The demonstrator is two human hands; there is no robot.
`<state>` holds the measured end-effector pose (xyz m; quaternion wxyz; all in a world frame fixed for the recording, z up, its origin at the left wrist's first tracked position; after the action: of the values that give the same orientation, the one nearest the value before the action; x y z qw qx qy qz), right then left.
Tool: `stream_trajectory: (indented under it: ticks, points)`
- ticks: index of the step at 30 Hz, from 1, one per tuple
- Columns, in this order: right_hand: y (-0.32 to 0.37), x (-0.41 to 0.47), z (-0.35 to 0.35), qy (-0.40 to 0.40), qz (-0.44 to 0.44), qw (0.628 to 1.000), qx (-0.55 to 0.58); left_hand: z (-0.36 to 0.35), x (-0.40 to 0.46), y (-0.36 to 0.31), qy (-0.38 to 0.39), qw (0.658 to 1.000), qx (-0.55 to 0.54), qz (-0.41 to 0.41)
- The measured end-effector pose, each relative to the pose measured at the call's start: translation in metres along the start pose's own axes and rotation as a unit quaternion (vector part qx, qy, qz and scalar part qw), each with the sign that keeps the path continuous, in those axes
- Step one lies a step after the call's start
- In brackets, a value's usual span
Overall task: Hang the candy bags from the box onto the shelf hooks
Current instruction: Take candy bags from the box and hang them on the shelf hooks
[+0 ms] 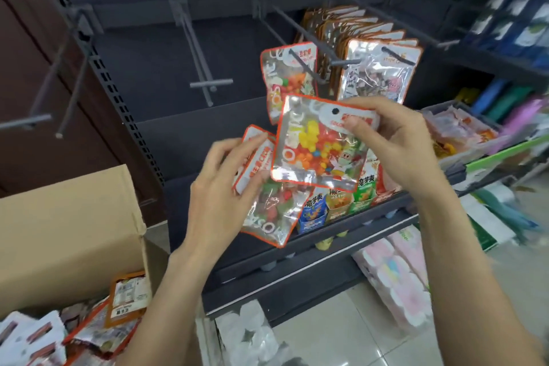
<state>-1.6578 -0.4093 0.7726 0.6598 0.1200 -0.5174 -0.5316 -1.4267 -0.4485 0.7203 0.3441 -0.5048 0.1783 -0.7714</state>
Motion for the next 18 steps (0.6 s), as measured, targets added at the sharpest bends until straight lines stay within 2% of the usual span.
stream_trajectory:
  ticks: [5,10,15,18]
  points:
    - [0.005,0.022,-0.003,-0.067,-0.017,0.997,0.013,-0.004,0.011,-0.012,0.091,0.993,0.018,-0.070]
    - [-0.013,0.031,-0.014,-0.117,-0.081,0.989,0.040,-0.020,0.017,-0.008,0.135,0.990,-0.025,-0.046]
    - [-0.027,0.035,-0.021,-0.145,-0.126,0.979,0.066,-0.029,0.021,-0.004,0.116,0.990,-0.077,-0.020]
    - [-0.033,0.040,-0.021,-0.171,-0.128,0.976,0.031,-0.033,0.023,0.001,0.102,0.992,-0.075,-0.011]
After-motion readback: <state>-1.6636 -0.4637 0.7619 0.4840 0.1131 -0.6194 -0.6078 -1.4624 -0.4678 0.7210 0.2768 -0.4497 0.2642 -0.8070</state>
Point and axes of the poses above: each hand's wrist, its own x-axis towards the middle knuckle, its own z-axis out of the back of the hand, y = z × x, the point moved 5 cm from there along x, towards the middle knuckle, and after that the axes turned 5 degrees about -x, right-handed, at the moved point
